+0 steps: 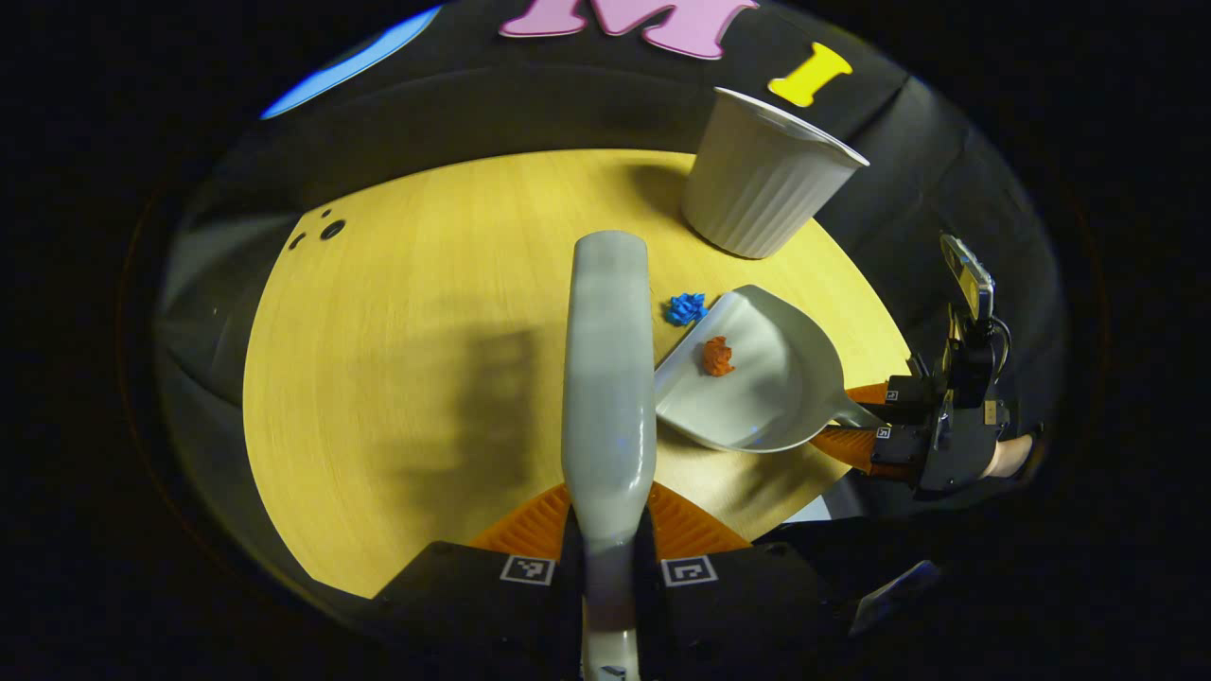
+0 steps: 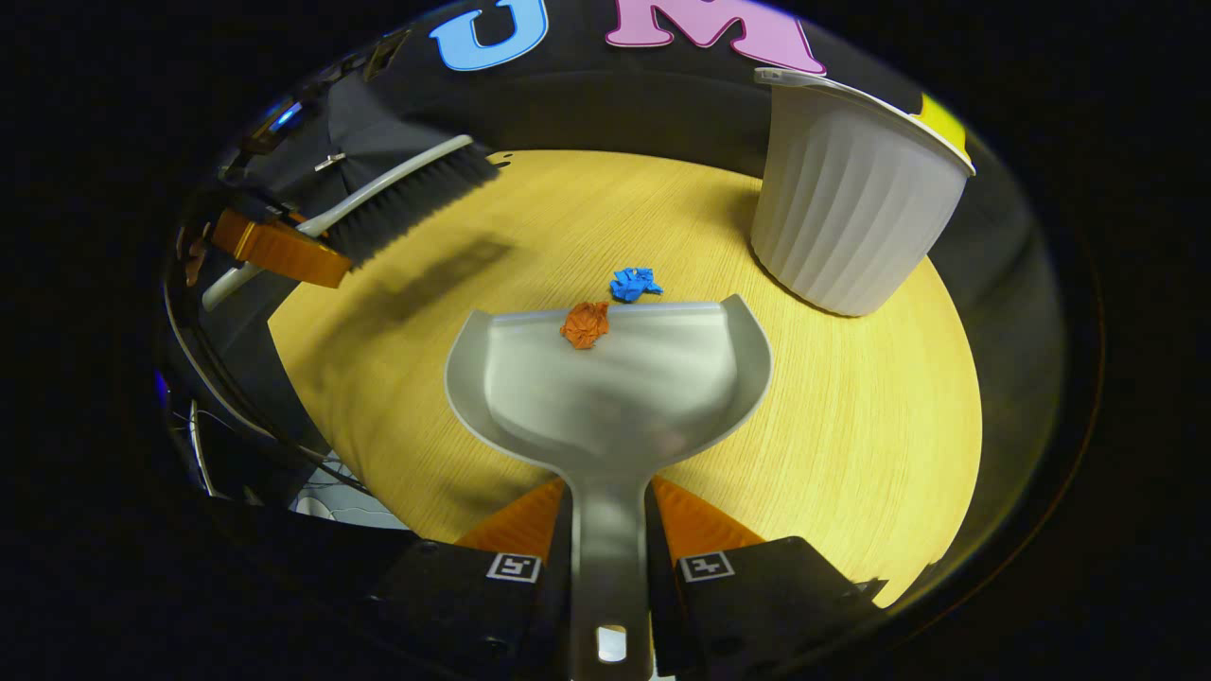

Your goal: Pick up the small broom and dustpan from the desktop, sweep the trash into the dustpan with the broom, and then empty the trash into the garbage bin.

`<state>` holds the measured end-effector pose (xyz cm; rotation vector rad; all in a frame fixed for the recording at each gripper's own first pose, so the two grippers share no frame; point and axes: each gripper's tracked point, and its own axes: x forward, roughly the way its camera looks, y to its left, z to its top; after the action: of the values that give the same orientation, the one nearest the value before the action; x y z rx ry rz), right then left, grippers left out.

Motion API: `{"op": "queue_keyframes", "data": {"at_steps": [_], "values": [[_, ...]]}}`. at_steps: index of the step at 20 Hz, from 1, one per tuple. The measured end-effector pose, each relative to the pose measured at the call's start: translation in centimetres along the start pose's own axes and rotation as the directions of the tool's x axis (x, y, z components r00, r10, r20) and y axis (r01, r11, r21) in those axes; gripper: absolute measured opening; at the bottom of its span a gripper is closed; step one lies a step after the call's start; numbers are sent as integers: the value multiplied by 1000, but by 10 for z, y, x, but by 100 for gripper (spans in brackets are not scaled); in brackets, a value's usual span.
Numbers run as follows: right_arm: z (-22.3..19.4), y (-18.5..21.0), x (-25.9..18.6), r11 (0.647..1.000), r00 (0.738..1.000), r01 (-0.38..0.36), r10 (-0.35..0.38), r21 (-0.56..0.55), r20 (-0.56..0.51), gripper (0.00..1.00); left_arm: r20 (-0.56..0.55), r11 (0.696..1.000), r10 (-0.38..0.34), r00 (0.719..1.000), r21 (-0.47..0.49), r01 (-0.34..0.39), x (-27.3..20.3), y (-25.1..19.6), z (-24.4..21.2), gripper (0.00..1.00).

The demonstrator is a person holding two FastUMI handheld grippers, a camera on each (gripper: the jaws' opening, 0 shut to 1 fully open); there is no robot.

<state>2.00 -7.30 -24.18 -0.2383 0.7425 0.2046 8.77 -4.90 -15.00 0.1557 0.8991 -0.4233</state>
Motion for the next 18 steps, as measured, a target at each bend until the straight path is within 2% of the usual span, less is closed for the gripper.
{"op": "queue_keyframes", "data": {"at_steps": [2, 4, 5, 6, 7, 9, 12, 14, 18], "values": [[-6, 3, 2, 1000, 1000, -4, 4, 21, -19, 38, -18, 999, 22, 1000, 44, -21, 9, 9, 5, 26], [-8, 2, 3, 1000, 1000, 0, 0, -5, -29, 42, -41, 985, 62, 997, 163, -54, 35, 15, 20, 27], [-8, 3, 3, 1000, 999, -1, 0, -8, -34, 39, -48, 972, 68, 997, 229, -55, 52, 13, 33, 26], [-9, 4, 2, 1000, 999, -3, 3, -3, -43, 42, -48, 956, 58, 997, 289, -41, 69, 8, 49, 27], [-8, 7, 0, 1000, 999, -4, 4, -2, -47, 39, -52, 938, 43, 998, 345, -23, 87, 1, 65, 28], [-11, 3, 4, 1000, 998, -3, 2, -16, -60, 42, -80, 889, 22, 997, 457, 17, 115, -5, 91, 27], [-16, 2, 5, 1000, 997, -4, 2, -23, -76, 39, -163, 802, 14, 986, 591, 86, 143, -12, 96, 26], [-18, 1, 6, 1000, 997, -4, 2, -27, -82, 39, -216, 764, 3, 976, 630, 138, 150, -16, 88, 27], [-16, -1, 10, 999, 996, -8, 4, -37, -87, 39, -311, 756, -101, 945, 594, 277, 144, -39, 62, 27]]}}
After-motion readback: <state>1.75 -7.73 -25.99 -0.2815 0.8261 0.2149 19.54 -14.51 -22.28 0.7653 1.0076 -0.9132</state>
